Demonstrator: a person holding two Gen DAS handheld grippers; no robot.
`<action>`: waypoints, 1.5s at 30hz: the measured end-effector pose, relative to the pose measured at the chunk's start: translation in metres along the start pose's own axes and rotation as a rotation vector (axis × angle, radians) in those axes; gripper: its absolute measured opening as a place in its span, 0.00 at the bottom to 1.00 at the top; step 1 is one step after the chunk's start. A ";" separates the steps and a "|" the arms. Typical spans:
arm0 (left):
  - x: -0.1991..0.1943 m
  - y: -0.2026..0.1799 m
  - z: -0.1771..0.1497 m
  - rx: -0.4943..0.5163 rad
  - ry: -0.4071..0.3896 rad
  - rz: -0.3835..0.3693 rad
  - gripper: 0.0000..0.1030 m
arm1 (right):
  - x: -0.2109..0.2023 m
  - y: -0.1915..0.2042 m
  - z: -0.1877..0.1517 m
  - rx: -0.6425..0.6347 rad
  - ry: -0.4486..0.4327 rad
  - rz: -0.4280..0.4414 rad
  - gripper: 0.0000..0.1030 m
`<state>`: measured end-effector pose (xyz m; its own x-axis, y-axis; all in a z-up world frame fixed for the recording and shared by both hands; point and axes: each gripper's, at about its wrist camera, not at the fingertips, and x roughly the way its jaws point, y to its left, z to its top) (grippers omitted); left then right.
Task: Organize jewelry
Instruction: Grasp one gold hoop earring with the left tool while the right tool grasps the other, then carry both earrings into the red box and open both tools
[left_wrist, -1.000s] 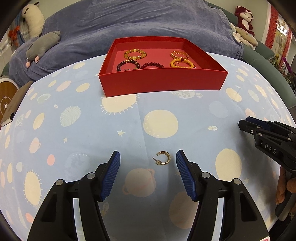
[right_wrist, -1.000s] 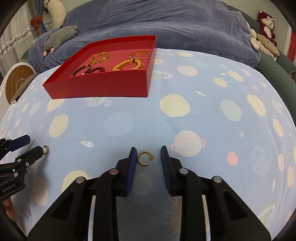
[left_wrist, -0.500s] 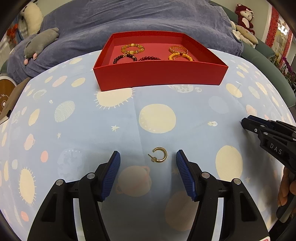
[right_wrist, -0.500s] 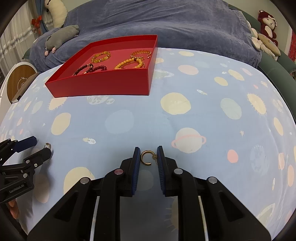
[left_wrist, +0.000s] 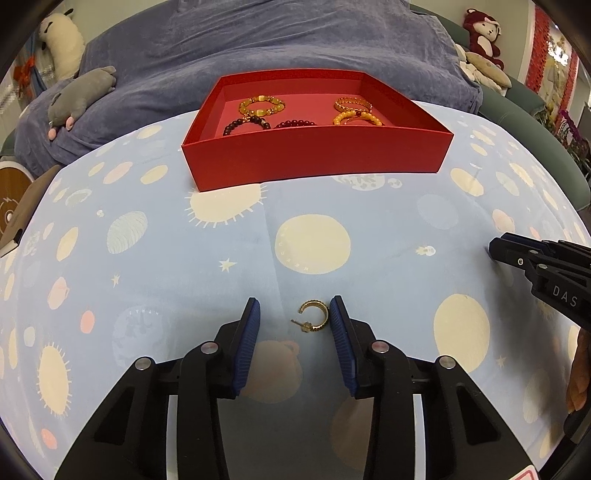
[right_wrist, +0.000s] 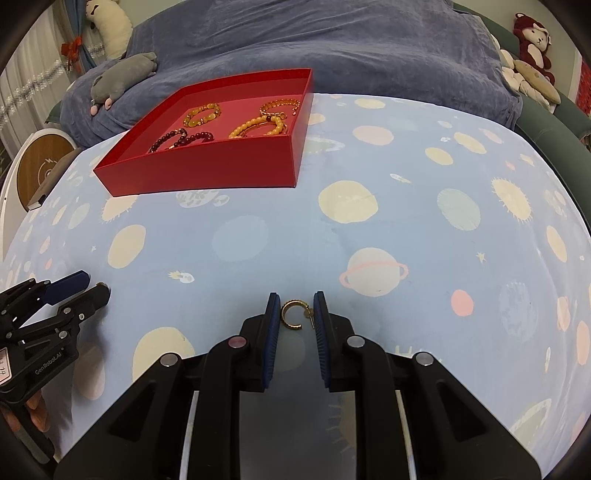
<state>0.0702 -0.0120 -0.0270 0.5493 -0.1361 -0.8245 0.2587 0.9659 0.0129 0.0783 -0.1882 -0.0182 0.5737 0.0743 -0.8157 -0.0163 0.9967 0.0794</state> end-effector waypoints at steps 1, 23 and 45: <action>0.000 -0.001 0.000 0.006 -0.004 -0.001 0.24 | 0.000 0.000 0.000 0.000 -0.001 0.001 0.18; -0.049 0.002 0.072 -0.037 -0.142 -0.087 0.16 | -0.036 0.029 0.065 -0.010 -0.135 0.064 0.18; 0.022 0.038 0.181 -0.066 -0.189 0.006 0.16 | 0.045 0.038 0.174 0.015 -0.139 0.038 0.18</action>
<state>0.2361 -0.0183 0.0579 0.6917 -0.1632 -0.7035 0.2054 0.9784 -0.0251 0.2458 -0.1527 0.0479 0.6807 0.1060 -0.7249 -0.0285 0.9926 0.1184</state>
